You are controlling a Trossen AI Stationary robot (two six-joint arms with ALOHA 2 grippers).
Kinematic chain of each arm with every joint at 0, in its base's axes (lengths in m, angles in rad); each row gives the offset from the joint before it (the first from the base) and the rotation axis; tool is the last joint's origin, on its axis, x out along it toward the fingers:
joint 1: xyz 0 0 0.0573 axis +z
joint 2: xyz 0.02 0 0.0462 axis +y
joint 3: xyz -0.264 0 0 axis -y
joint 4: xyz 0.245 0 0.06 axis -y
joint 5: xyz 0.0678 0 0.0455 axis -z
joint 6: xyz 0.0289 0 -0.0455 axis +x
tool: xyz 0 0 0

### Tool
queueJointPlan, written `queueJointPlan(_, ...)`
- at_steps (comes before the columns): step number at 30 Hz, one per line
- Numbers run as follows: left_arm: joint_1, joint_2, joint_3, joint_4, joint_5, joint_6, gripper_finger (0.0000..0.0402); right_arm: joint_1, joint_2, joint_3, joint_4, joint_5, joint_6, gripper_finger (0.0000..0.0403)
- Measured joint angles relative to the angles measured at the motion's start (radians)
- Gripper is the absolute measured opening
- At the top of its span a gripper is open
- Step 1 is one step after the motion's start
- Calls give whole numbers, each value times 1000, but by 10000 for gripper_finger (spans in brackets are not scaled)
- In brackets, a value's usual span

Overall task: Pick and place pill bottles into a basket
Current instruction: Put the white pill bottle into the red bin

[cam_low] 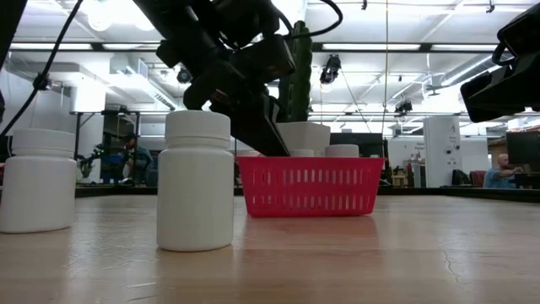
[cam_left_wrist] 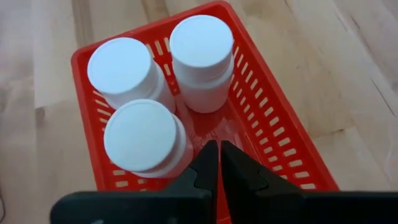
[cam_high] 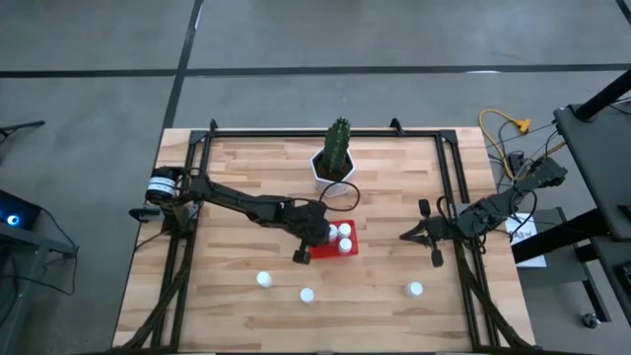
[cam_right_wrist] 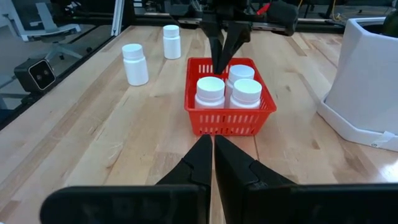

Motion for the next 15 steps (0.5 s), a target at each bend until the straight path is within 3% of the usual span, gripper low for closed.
queueJointPlan(15,0,22,-3,9,-52,-22,2,0,0,0,0,0,1,8)
